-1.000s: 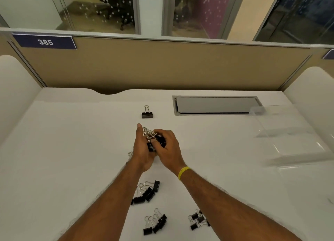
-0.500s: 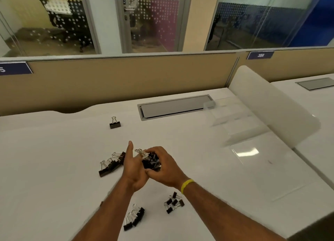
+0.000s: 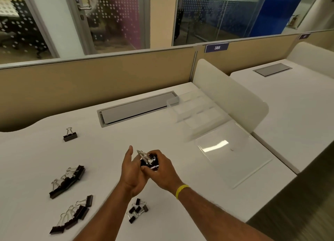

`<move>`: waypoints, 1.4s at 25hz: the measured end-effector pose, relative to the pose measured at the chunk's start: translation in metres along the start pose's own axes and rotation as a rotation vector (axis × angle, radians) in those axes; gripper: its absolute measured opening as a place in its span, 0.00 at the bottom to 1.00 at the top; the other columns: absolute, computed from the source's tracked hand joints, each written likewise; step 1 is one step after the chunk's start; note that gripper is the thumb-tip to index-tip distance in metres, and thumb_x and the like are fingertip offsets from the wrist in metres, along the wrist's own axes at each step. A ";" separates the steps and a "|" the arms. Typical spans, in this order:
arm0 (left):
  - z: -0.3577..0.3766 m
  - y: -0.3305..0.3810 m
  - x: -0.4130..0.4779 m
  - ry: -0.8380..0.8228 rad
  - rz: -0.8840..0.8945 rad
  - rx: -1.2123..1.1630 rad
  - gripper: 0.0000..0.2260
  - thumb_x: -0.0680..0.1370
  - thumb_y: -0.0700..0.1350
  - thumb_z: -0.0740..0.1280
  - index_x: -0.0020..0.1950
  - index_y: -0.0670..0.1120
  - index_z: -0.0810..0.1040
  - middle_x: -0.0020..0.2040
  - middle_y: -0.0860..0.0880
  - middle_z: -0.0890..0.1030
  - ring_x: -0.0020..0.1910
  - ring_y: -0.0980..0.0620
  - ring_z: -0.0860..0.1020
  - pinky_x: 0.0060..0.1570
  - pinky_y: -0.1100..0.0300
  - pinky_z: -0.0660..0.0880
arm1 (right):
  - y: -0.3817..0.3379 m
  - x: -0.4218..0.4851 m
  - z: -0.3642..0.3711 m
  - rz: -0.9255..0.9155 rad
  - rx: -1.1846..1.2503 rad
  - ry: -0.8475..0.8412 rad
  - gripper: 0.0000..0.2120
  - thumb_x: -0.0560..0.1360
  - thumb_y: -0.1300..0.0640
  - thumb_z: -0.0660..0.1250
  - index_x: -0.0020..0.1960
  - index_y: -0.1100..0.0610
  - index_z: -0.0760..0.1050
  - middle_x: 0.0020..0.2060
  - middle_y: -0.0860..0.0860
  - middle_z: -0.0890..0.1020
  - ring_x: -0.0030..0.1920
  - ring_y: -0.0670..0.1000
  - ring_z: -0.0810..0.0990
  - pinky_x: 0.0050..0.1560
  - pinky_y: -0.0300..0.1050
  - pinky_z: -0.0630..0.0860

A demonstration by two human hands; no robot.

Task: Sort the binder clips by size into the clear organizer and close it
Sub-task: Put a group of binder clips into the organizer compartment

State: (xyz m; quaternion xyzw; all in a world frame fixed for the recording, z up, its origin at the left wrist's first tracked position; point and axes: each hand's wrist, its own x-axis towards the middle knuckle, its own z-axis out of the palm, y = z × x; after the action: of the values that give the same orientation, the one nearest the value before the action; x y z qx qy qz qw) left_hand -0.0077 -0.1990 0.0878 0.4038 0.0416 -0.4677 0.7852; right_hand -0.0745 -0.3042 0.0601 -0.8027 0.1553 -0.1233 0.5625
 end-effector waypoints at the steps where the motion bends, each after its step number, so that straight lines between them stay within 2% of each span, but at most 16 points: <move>1: 0.012 -0.006 0.009 0.000 0.006 0.017 0.36 0.78 0.67 0.49 0.67 0.37 0.74 0.62 0.35 0.78 0.63 0.40 0.76 0.66 0.45 0.69 | 0.006 0.002 -0.010 0.033 0.054 0.029 0.17 0.70 0.50 0.73 0.57 0.50 0.73 0.49 0.45 0.81 0.49 0.43 0.80 0.50 0.40 0.79; 4: 0.046 -0.021 0.036 0.017 0.035 0.057 0.36 0.78 0.67 0.49 0.66 0.37 0.74 0.63 0.35 0.78 0.64 0.40 0.76 0.69 0.46 0.67 | 0.023 0.015 -0.042 0.121 0.195 0.082 0.20 0.69 0.46 0.75 0.58 0.49 0.73 0.50 0.44 0.82 0.52 0.44 0.81 0.55 0.42 0.78; 8: 0.077 -0.032 0.077 0.003 0.056 0.065 0.38 0.78 0.68 0.47 0.66 0.38 0.74 0.62 0.35 0.78 0.65 0.42 0.75 0.71 0.47 0.64 | 0.042 0.043 -0.079 0.208 0.355 0.139 0.24 0.65 0.44 0.77 0.57 0.50 0.75 0.49 0.47 0.83 0.52 0.48 0.82 0.55 0.50 0.81; 11: 0.095 -0.035 0.105 0.009 0.066 0.142 0.37 0.79 0.67 0.46 0.68 0.40 0.74 0.62 0.38 0.79 0.66 0.46 0.75 0.71 0.50 0.63 | 0.049 0.069 -0.104 0.265 0.478 0.203 0.17 0.68 0.54 0.76 0.55 0.54 0.77 0.47 0.53 0.83 0.51 0.54 0.83 0.51 0.53 0.82; 13: 0.106 -0.033 0.123 0.051 0.085 0.229 0.37 0.76 0.70 0.51 0.70 0.42 0.72 0.65 0.41 0.78 0.68 0.49 0.73 0.73 0.51 0.61 | 0.052 0.087 -0.120 0.304 0.588 0.223 0.14 0.70 0.60 0.74 0.54 0.58 0.77 0.48 0.58 0.82 0.52 0.58 0.82 0.48 0.51 0.83; 16: 0.118 -0.026 0.149 0.113 0.131 0.326 0.48 0.65 0.76 0.61 0.77 0.49 0.61 0.74 0.49 0.69 0.74 0.53 0.64 0.76 0.51 0.53 | 0.060 0.115 -0.141 0.375 0.760 0.216 0.14 0.72 0.62 0.72 0.56 0.61 0.75 0.51 0.61 0.80 0.53 0.60 0.81 0.50 0.53 0.82; 17: 0.122 -0.023 0.157 0.122 0.146 0.351 0.47 0.67 0.75 0.61 0.78 0.50 0.59 0.76 0.51 0.66 0.75 0.54 0.62 0.76 0.53 0.52 | 0.062 0.126 -0.147 0.392 0.810 0.216 0.14 0.72 0.63 0.72 0.56 0.61 0.75 0.50 0.61 0.80 0.52 0.60 0.81 0.51 0.54 0.82; 20: 0.129 -0.015 0.180 0.155 0.232 0.374 0.31 0.80 0.64 0.51 0.79 0.49 0.56 0.77 0.53 0.62 0.76 0.56 0.59 0.75 0.54 0.54 | 0.065 0.161 -0.167 0.404 0.905 0.233 0.13 0.73 0.64 0.71 0.56 0.61 0.74 0.49 0.60 0.80 0.48 0.59 0.82 0.51 0.56 0.81; 22: 0.130 -0.009 0.194 0.202 0.267 0.396 0.27 0.82 0.60 0.50 0.79 0.50 0.55 0.77 0.52 0.63 0.75 0.55 0.60 0.75 0.52 0.56 | 0.067 0.191 -0.180 0.392 0.843 0.266 0.16 0.72 0.64 0.72 0.57 0.61 0.73 0.50 0.60 0.80 0.47 0.59 0.83 0.51 0.56 0.81; 24: 0.127 -0.005 0.205 0.239 0.269 0.435 0.26 0.82 0.59 0.50 0.78 0.53 0.54 0.76 0.52 0.64 0.75 0.53 0.61 0.75 0.49 0.57 | 0.069 0.222 -0.189 0.372 0.689 0.292 0.17 0.70 0.63 0.75 0.55 0.59 0.74 0.52 0.60 0.80 0.51 0.60 0.82 0.51 0.56 0.82; 26: 0.123 -0.005 0.215 0.263 0.248 0.490 0.25 0.82 0.60 0.50 0.78 0.53 0.55 0.76 0.52 0.63 0.75 0.51 0.61 0.75 0.47 0.58 | 0.070 0.251 -0.194 0.343 0.484 0.279 0.20 0.68 0.59 0.77 0.56 0.57 0.74 0.53 0.57 0.80 0.54 0.59 0.81 0.53 0.55 0.82; 28: 0.122 -0.005 0.222 0.285 0.229 0.526 0.26 0.82 0.59 0.50 0.78 0.52 0.57 0.77 0.51 0.63 0.75 0.51 0.61 0.74 0.46 0.58 | 0.072 0.273 -0.196 0.309 0.223 0.252 0.23 0.67 0.55 0.77 0.59 0.57 0.73 0.51 0.53 0.80 0.52 0.54 0.81 0.53 0.49 0.81; 30: 0.120 -0.005 0.227 0.304 0.209 0.549 0.26 0.82 0.59 0.50 0.78 0.50 0.58 0.77 0.52 0.62 0.76 0.51 0.60 0.75 0.46 0.57 | 0.073 0.289 -0.196 0.232 -0.053 0.213 0.23 0.68 0.55 0.76 0.60 0.59 0.73 0.50 0.52 0.80 0.49 0.51 0.79 0.49 0.42 0.77; 35: 0.105 -0.006 0.236 0.343 0.204 0.626 0.25 0.82 0.59 0.48 0.78 0.50 0.58 0.77 0.52 0.61 0.76 0.52 0.60 0.76 0.46 0.56 | 0.088 0.309 -0.185 0.089 -0.526 0.070 0.21 0.68 0.55 0.74 0.58 0.59 0.72 0.51 0.58 0.77 0.49 0.54 0.76 0.48 0.44 0.75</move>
State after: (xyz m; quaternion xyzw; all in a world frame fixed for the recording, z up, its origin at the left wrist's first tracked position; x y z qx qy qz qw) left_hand 0.0866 -0.4369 0.0502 0.6991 -0.0127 -0.3027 0.6477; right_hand 0.1312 -0.6119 0.0469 -0.9089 0.2363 -0.0814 0.3338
